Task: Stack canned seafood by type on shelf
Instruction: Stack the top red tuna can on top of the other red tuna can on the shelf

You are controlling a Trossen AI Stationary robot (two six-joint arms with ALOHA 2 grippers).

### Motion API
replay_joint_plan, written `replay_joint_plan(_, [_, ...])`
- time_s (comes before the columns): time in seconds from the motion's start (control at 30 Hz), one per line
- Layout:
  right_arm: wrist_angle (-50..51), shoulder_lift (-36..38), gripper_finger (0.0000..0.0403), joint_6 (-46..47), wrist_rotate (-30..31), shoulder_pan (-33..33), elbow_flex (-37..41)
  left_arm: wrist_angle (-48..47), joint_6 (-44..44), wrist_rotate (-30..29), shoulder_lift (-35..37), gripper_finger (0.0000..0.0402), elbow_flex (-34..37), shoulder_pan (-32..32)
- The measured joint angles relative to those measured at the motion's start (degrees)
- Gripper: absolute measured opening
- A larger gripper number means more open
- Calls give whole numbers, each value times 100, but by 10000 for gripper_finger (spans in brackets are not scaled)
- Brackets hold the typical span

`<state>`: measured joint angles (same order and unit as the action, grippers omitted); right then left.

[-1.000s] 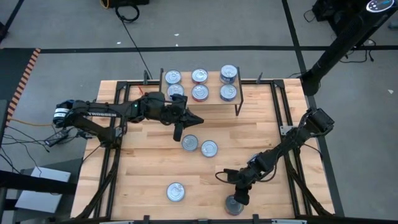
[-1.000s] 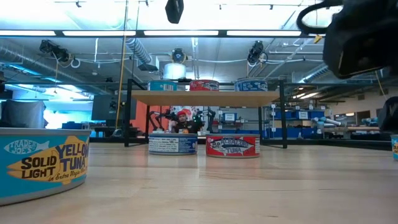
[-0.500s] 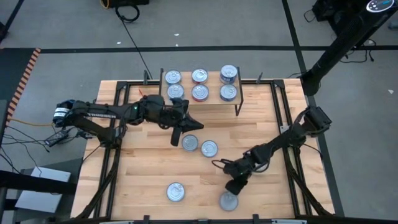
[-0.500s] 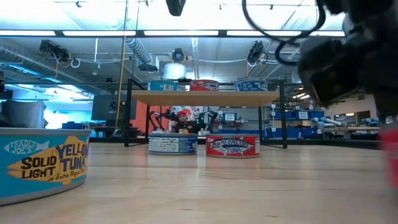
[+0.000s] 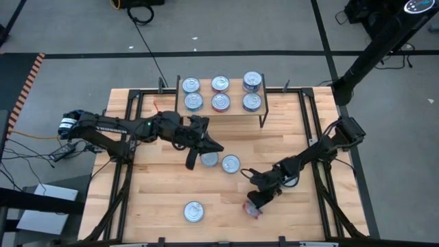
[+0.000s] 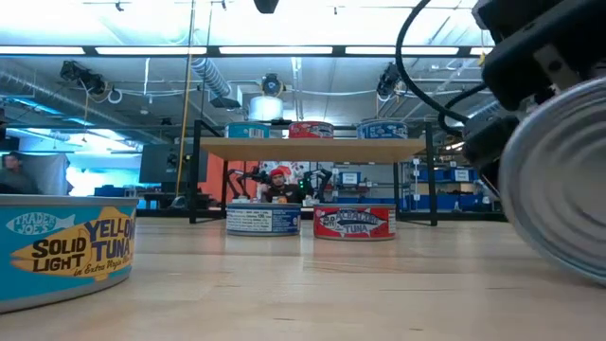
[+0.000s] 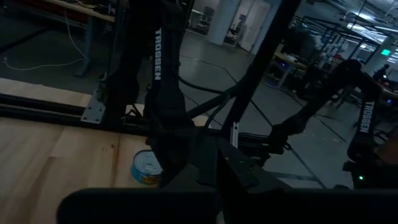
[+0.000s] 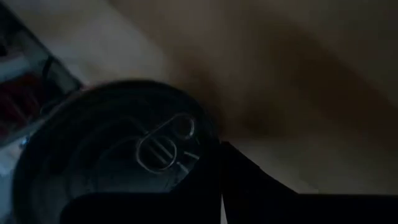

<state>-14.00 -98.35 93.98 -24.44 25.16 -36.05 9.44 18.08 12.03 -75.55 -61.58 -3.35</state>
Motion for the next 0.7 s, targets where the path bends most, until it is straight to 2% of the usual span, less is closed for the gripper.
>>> replay_joint_plan(0.27, [120, 2, 22, 221, 621, 162, -2, -14, 11, -12, 0, 2, 0, -16])
replay_joint_plan(0.7, [68, 22, 120, 188, 711, 220, -17, 3, 39, 41, 0, 2, 0, -16])
